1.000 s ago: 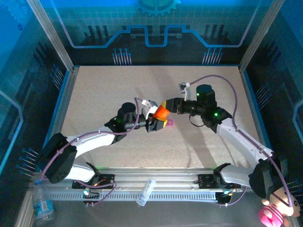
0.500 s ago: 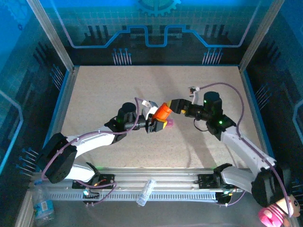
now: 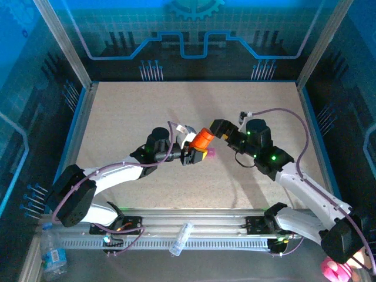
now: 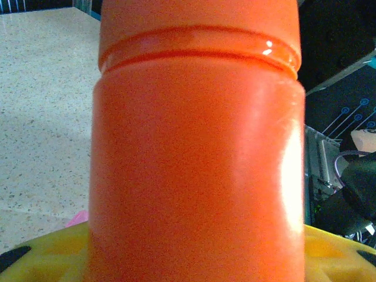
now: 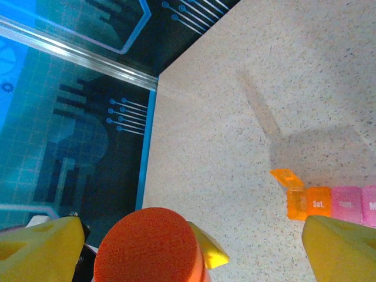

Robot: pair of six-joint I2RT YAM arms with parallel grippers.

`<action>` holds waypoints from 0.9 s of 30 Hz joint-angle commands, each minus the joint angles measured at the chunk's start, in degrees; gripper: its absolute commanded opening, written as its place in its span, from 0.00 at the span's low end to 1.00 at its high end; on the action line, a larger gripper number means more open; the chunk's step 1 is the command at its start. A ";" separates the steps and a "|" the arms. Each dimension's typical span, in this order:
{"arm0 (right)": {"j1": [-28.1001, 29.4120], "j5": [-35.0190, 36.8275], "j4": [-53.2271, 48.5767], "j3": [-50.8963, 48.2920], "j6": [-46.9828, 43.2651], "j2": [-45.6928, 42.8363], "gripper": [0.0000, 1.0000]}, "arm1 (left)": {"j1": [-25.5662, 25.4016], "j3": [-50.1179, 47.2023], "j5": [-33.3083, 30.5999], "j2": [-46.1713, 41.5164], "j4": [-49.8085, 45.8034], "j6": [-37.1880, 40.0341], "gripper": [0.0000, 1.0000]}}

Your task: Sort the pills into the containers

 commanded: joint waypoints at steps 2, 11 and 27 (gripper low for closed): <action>2.66 2.59 1.17 3.12 0.44 2.61 0.95 | 0.25 1.74 -0.25 0.90 1.33 -0.27 0.00; 5.63 1.55 2.54 5.99 -0.61 6.48 0.80 | 0.21 1.58 -0.51 0.97 1.57 0.00 0.00; -2.59 -19.93 12.28 1.16 -14.81 9.18 0.46 | 0.30 2.65 0.39 1.27 1.51 -0.11 0.00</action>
